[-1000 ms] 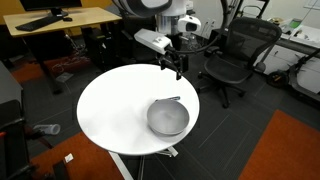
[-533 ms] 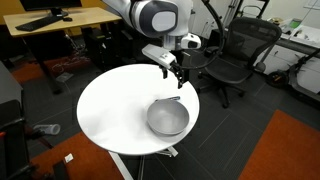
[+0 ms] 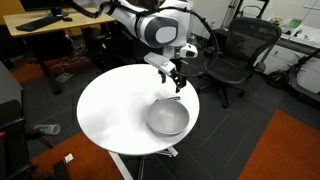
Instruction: Put the pen in the bowl
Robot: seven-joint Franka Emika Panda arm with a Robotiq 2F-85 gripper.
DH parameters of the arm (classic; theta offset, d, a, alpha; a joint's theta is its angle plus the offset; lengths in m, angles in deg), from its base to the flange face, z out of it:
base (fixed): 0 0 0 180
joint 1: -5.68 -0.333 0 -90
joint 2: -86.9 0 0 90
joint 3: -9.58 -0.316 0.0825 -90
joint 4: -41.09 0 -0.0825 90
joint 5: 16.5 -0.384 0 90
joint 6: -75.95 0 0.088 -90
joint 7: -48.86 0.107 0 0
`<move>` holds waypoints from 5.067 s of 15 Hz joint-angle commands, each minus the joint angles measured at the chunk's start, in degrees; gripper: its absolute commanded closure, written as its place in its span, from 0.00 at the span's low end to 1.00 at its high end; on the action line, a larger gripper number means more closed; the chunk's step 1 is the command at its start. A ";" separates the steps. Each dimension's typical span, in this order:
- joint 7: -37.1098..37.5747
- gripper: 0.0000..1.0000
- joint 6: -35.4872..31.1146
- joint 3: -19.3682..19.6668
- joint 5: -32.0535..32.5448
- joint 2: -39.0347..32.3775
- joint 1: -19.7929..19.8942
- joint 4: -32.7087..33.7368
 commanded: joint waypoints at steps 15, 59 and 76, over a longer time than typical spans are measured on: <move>-1.18 0.00 9.18 -1.22 1.50 -12.00 1.12 15.47; 1.13 0.95 -1.51 0.64 0.58 19.75 6.39 -17.31; 4.74 0.35 -11.63 2.16 -0.87 19.16 6.81 -29.05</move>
